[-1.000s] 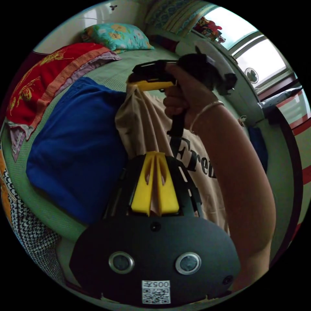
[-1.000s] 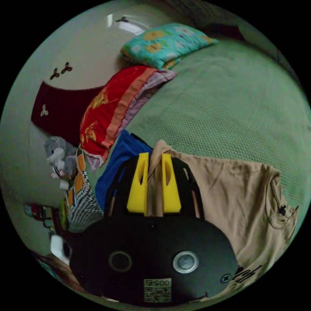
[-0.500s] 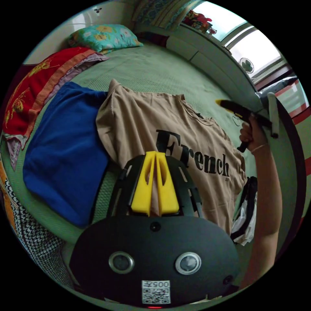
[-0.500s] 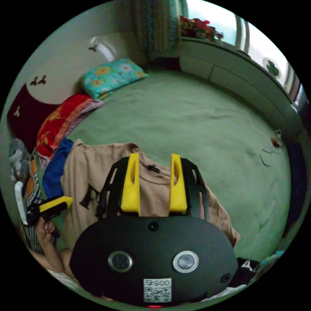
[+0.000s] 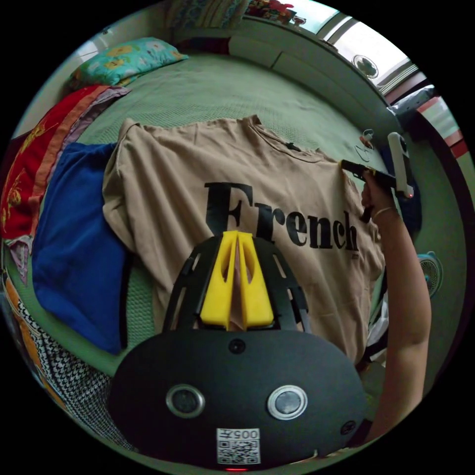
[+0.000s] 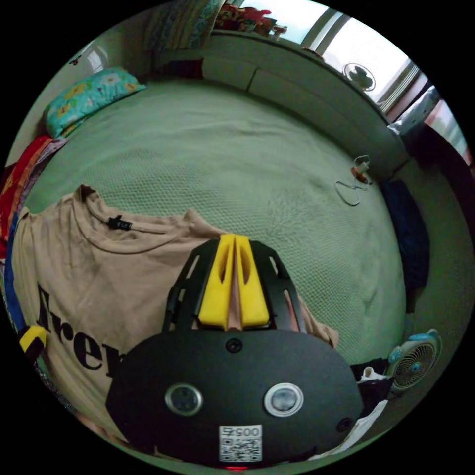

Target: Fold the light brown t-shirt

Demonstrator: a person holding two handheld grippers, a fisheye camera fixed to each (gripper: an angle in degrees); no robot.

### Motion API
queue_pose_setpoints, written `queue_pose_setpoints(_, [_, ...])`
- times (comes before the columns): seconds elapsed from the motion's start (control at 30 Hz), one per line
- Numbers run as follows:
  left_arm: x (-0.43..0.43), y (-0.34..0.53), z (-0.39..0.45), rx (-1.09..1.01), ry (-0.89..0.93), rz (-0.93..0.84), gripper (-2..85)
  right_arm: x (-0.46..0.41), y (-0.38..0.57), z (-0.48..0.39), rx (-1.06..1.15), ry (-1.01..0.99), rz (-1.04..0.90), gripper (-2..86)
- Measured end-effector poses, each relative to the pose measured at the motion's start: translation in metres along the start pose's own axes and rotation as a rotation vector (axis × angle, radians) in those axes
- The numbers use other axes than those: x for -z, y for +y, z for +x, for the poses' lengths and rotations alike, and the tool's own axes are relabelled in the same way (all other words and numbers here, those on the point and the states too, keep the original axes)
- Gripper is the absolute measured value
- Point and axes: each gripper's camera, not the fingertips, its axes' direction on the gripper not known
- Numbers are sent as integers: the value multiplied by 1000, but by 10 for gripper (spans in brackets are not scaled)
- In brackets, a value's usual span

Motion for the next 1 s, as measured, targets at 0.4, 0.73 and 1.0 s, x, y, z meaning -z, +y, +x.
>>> queue_pose_setpoints(0.4, [-19, 32, 16, -30, -10, 6, -6, 34, 68, 33, -201, -16, 83, 1])
queue_pose_setpoints(0.73, [0, 101, 56, -192, -136, 119, -6, 206, 315, 5, -90, 43, 110, -5])
queue_pose_setpoints(1.0, [21, 224, 44, -244, -63, 38, -6, 220, 481, 14, -183, 20, -164, -13])
